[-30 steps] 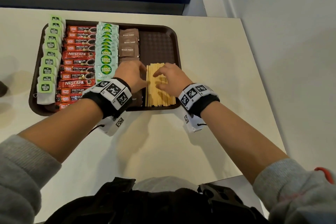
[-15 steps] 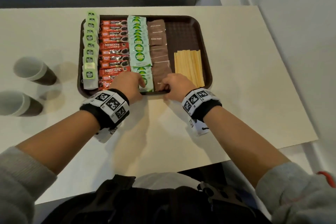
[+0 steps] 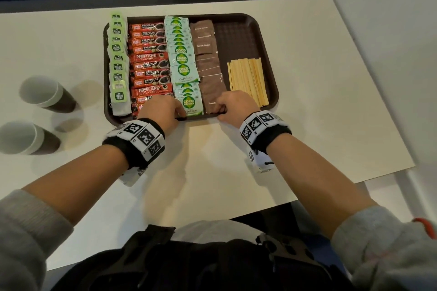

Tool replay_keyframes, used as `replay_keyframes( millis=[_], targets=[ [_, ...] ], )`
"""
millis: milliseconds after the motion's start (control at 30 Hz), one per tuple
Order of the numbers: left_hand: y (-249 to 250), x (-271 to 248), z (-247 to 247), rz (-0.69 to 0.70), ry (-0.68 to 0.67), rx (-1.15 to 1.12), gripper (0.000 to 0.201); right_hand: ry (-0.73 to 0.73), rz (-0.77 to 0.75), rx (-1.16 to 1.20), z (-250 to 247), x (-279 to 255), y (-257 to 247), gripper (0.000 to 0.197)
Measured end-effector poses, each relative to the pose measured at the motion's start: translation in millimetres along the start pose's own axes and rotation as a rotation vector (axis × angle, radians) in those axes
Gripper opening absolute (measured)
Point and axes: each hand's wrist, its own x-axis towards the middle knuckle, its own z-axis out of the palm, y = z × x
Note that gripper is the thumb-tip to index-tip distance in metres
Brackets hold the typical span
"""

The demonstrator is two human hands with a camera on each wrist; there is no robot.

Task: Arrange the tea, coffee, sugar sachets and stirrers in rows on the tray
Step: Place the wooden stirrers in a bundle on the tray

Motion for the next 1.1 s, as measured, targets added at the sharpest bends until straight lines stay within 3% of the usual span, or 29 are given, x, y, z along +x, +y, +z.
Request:
replay_keyframes(
  millis=[267,800,1100],
  targets=[
    [40.8,17.7,7.5,0.0,0.019,-0.005,0.028,-0.019,0.008,-0.048,-21.5,2.7,38.0,0.015],
    [186.1,92.9,39.3,-0.02,0.046,0.072,0.031,0.023,0.08,-0.043,-81.0,-7.0,192.8,0.014],
    [239.7,120.4,52.8,0.008,0.037,0.07,0.031,0.048,0.151,-0.016,-99.5,-15.8,249.5,0.015]
  ],
)
